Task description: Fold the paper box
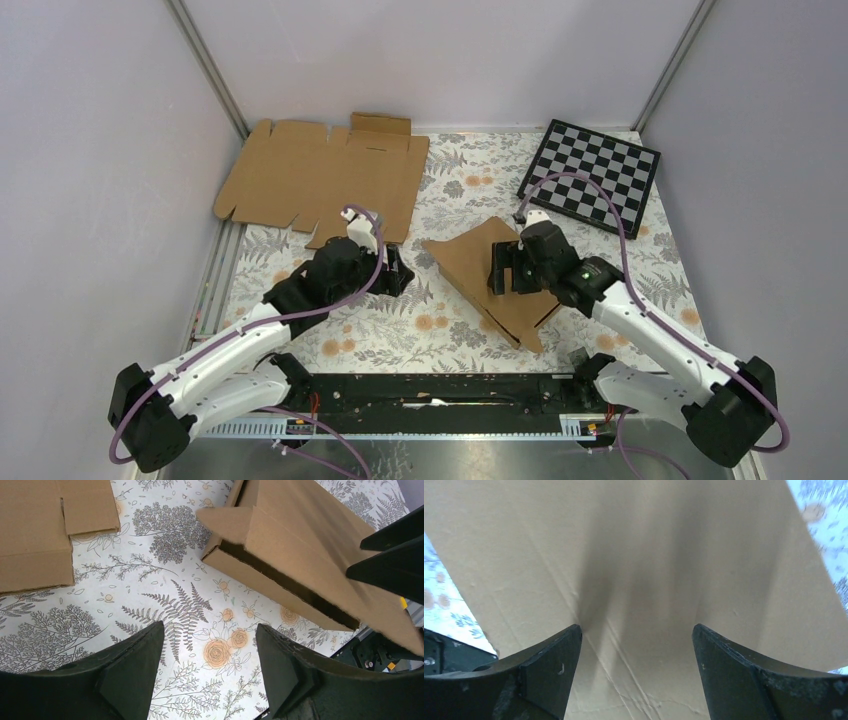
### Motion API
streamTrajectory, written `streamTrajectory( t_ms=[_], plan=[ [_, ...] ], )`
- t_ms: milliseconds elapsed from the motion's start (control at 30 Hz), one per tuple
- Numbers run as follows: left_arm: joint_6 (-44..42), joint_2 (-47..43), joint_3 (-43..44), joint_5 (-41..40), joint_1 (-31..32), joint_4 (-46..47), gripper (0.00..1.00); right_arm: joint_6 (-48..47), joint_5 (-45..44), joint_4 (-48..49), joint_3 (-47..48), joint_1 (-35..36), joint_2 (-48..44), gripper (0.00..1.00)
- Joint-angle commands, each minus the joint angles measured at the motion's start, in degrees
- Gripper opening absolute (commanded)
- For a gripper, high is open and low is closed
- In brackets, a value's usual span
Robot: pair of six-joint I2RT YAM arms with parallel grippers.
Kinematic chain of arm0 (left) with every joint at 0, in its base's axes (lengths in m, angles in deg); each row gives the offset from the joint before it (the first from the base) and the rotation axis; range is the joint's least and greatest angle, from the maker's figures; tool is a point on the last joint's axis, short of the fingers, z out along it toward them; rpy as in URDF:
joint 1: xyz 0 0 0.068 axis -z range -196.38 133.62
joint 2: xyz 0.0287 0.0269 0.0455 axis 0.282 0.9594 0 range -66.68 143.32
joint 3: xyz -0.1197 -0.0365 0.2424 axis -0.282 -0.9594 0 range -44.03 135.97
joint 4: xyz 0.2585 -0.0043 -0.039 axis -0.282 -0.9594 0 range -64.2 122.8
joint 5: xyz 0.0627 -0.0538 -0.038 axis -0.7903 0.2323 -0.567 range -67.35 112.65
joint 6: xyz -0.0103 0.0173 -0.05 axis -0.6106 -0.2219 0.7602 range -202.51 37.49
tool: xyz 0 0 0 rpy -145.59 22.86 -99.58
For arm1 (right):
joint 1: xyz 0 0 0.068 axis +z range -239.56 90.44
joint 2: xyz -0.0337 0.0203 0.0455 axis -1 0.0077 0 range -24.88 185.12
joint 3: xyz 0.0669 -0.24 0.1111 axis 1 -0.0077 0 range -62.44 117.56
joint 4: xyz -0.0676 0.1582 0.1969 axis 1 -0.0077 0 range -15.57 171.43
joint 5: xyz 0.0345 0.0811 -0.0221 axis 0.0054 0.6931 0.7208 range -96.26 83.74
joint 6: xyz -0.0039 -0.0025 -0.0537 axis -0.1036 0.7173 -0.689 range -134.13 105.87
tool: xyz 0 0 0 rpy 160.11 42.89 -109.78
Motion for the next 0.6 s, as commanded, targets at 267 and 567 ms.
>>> streamTrajectory(
  t_ms=[267, 567],
  plan=[
    [0.96, -0.58, -1.46, 0.0, -0.31, 2.97, 0.73, 10.4, -0.24, 6.71, -14.41, -0.29, 1.72, 0.86],
    [6.07, 0.86, -6.04, 5.51, -0.37, 8.49, 0.71, 5.28, -4.73, 1.09, -6.52, -0.28, 0.35, 0.97]
  ],
)
